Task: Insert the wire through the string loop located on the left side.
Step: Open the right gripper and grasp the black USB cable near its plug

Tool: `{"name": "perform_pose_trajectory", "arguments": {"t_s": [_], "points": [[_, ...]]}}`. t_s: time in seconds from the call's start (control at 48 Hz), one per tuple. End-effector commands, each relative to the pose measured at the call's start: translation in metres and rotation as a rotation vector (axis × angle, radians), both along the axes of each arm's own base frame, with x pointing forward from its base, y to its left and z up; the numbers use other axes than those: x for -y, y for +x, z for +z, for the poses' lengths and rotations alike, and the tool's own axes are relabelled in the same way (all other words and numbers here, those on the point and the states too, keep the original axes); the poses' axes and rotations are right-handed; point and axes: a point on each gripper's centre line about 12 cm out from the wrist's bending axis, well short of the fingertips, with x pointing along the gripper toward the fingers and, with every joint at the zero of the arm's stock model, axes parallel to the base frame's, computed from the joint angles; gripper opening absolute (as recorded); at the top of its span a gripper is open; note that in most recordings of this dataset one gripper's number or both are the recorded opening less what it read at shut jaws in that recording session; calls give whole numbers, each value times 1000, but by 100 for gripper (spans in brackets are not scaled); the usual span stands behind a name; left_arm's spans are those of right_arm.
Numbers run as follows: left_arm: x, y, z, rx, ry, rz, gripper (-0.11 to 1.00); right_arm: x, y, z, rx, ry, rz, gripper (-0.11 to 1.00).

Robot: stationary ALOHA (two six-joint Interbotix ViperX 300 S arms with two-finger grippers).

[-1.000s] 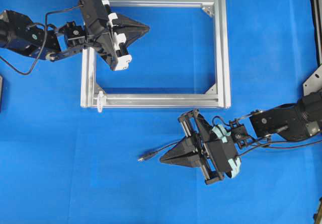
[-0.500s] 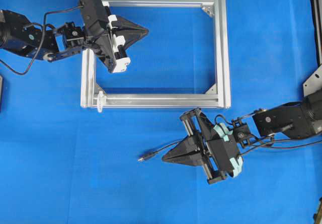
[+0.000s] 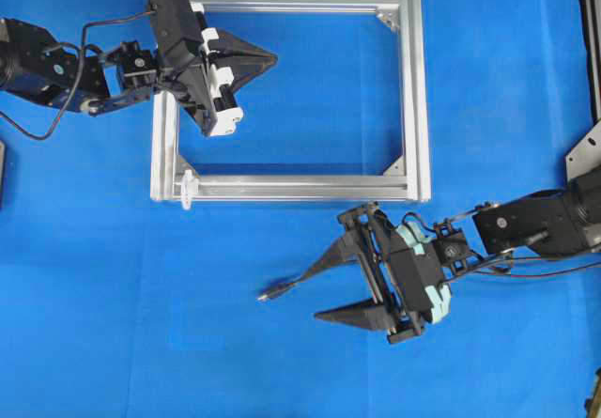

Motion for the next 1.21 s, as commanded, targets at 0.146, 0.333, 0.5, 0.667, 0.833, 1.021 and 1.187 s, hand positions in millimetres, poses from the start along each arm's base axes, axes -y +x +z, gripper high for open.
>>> {"name": "perform_pose_trajectory", "arguments": {"t_s": [0.146, 0.333, 0.5, 0.667, 0.833, 1.021, 1.187], "points": [[0, 1, 13, 38, 13, -2, 0, 2, 6, 17, 45, 28, -24, 86], [-1, 0, 13, 36, 12, -1, 0, 4, 6, 8, 10, 22, -35, 88], [0, 0, 13, 35, 12, -1, 0, 8, 11, -14, -41, 17, -58, 88], [0, 0, 13, 35, 12, -1, 0, 11, 19, -38, -94, 22, -95, 88], [-1, 0, 13, 33, 11, 1, 0, 13, 23, -51, -119, 25, -116, 88], [-1, 0, 11, 20, 7, 0, 0, 14, 22, -51, -114, 27, -115, 87], [0, 0, 10, 16, 5, -2, 0, 14, 22, -51, -114, 27, -117, 82]]}}
